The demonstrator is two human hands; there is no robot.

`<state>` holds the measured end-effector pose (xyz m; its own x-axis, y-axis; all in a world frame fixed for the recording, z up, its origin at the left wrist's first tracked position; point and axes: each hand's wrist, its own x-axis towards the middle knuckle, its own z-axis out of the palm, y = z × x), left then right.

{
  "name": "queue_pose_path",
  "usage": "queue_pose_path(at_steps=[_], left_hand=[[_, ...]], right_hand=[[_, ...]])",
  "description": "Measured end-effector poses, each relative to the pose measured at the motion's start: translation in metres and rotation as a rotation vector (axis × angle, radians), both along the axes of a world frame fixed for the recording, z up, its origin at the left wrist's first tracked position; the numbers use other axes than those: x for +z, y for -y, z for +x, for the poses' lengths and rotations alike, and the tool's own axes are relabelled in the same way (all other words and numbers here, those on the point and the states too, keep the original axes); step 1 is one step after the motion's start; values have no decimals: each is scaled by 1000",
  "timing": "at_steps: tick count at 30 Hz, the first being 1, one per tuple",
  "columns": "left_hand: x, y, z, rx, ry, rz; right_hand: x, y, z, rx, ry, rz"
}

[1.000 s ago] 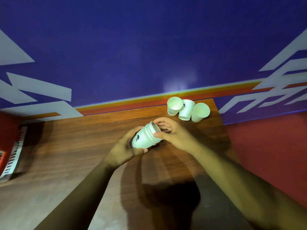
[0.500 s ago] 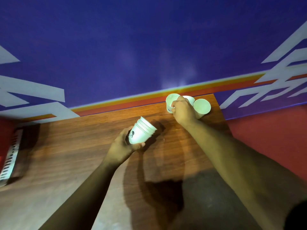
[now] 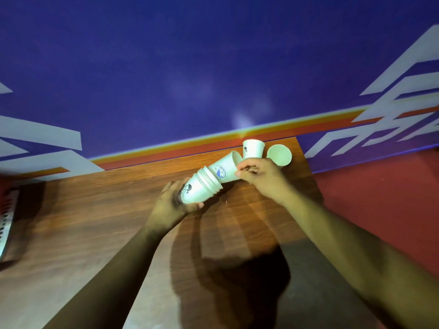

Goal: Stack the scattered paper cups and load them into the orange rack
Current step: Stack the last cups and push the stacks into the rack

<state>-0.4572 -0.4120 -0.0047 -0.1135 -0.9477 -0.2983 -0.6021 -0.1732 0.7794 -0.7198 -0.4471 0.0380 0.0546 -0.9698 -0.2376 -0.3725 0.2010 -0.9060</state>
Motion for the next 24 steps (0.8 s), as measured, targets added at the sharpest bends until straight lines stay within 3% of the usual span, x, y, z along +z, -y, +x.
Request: queue_pose_path(at_steps=[8, 14, 16, 18, 20, 24], left_hand=[[4, 7, -28, -32, -143, 79], [5, 3, -50, -112, -175, 119], [0, 2, -51, -91, -181, 119], [-4, 0, -52, -54, -189, 123], [-5, -3, -53, -51, -180, 121], [-7, -4, -58, -46, -192, 145]], right_hand=[[8, -2, -25, 0, 132, 57], [3, -24, -26, 226, 186, 203], [0, -19, -39, 92, 239, 200], [-16, -2, -66, -125, 60, 67], [-39, 13, -94, -228, -359, -90], [-76, 28, -117, -57, -763, -91]])
